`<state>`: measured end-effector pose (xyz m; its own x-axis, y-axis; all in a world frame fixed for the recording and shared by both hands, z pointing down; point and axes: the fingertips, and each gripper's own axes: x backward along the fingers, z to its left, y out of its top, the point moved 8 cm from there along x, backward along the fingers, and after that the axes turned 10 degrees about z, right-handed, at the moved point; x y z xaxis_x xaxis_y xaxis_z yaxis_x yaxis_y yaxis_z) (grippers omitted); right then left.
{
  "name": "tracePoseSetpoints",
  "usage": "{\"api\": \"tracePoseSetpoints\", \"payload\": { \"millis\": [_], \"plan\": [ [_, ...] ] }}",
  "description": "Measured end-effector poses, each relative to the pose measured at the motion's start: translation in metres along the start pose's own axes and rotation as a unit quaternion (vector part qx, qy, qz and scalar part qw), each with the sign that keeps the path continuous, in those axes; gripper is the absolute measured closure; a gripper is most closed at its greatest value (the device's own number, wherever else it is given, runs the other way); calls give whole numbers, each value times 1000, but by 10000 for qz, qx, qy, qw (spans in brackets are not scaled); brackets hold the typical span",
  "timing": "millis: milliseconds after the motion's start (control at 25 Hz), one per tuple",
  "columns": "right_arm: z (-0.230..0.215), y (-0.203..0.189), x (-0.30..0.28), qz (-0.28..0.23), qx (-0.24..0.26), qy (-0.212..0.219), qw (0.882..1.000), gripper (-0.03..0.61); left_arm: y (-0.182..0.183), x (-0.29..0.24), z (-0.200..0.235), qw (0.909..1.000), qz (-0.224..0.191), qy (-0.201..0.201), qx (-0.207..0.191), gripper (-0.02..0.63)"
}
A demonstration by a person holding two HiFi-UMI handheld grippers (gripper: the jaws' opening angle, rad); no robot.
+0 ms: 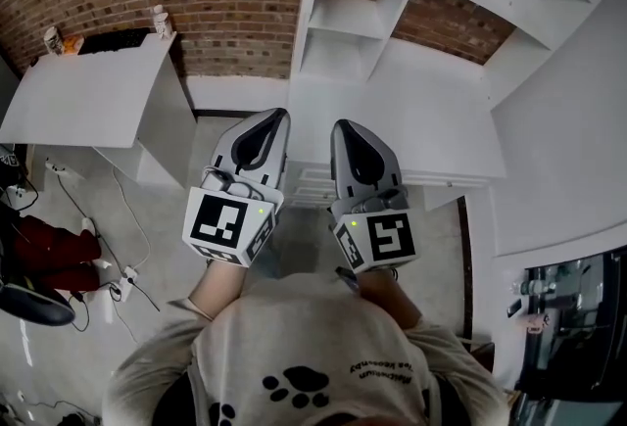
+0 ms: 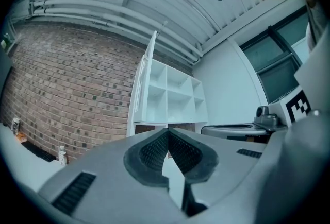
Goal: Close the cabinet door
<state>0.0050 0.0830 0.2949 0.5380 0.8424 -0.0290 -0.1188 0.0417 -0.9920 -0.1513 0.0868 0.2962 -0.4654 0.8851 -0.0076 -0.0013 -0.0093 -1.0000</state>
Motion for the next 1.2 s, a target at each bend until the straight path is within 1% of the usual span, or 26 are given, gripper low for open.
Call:
{"api": "tracePoseSetpoints", "payload": {
  "millis": [360, 560, 760, 880, 960, 1200],
  "plan": [
    [-31, 20, -60, -128, 128, -388, 9991, 568, 17, -62, 48, 9992, -131, -377, -51, 606],
    [-38, 28, -90, -247, 189, -538, 9981, 568, 22, -88, 70, 9978, -186, -601, -216, 606],
    [-43, 31, -111, -343, 268, -787, 9960, 568, 25, -105, 93, 9962, -253, -783, -302, 606],
    [-44, 29, -122, -355, 324, -872, 9950, 568, 23, -113, 104, 9955, -207, -874, -287, 604],
    [-45, 32, -128, -372, 386, -919, 9943, 568, 26, -118, 108, 9949, -254, -930, -298, 606],
    [-60, 54, -133, -750, 526, -990, 9909, 568, 49, -127, 112, 9930, -397, -997, -499, 604]
  ]
}}
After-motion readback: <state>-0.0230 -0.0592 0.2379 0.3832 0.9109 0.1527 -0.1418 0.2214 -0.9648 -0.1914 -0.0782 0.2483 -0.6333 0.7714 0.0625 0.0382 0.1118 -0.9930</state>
